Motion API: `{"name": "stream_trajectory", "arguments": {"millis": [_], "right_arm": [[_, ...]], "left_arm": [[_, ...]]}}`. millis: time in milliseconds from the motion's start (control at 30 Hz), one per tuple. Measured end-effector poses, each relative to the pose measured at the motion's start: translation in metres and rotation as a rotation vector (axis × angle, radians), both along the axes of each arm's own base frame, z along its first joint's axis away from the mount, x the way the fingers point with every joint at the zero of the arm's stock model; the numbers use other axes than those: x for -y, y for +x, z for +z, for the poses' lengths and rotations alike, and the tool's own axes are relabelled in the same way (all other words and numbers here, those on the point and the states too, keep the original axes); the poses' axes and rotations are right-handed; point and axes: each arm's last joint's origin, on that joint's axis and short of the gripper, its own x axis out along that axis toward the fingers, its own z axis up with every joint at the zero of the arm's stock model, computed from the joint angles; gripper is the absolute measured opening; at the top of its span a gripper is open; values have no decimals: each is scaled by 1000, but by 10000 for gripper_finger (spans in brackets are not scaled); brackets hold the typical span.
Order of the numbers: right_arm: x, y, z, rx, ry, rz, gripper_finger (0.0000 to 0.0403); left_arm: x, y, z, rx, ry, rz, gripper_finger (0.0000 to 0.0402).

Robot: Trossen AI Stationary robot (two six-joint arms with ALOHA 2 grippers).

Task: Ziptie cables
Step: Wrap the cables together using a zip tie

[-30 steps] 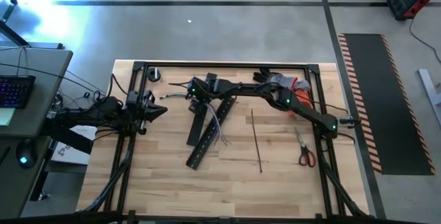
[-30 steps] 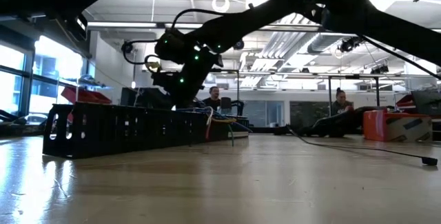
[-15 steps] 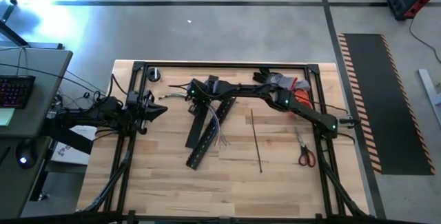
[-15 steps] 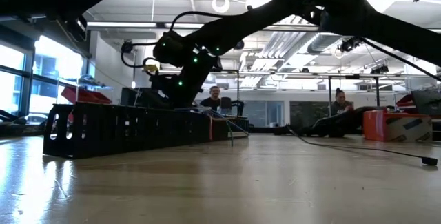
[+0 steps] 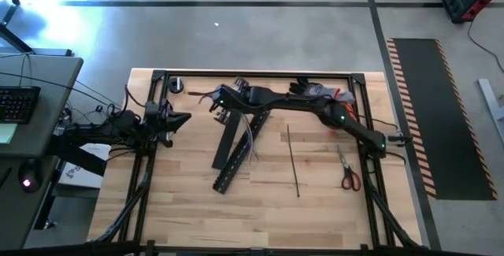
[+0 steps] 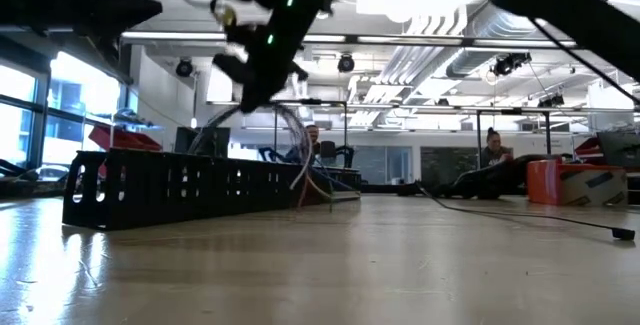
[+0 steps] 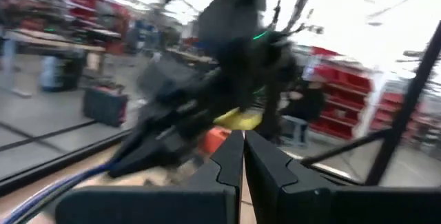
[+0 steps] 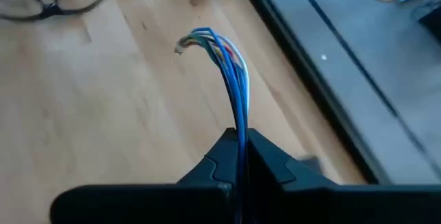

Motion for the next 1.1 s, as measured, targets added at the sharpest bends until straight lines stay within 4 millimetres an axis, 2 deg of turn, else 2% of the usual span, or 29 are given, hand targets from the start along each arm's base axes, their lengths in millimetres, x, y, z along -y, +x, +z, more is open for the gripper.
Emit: {"name": "stream_trajectory", "arguments": {"millis": [133, 267, 467, 633, 767, 833, 967, 1100], "right_arm": [[-15, -22, 35, -51, -48, -27, 1], [-33, -43, 58, -108, -88, -73, 0], [-71, -81, 88, -189, -168, -171, 0], [-108, -113, 102, -203, -254, -287, 0], [-145, -126, 105, -157, -276, -231, 0], [-159, -136, 104, -126, -282, -245, 0], [-168, -168, 100, -8, -270, -337, 0], [-172, -202, 84, 122, -202, -426, 0]], "left_arm": [[0, 7, -17, -68, 21, 7, 0], [0, 14, -39, -103, 32, 11, 0], [1, 20, -44, -206, 171, 17, 5], [4, 27, -37, -138, 194, -95, 43], [8, 34, -27, -26, 221, -171, 88], [8, 42, -26, -58, 220, -176, 108], [10, 65, -26, -172, 226, -210, 142], [13, 95, -20, -191, 265, -281, 162]]}}
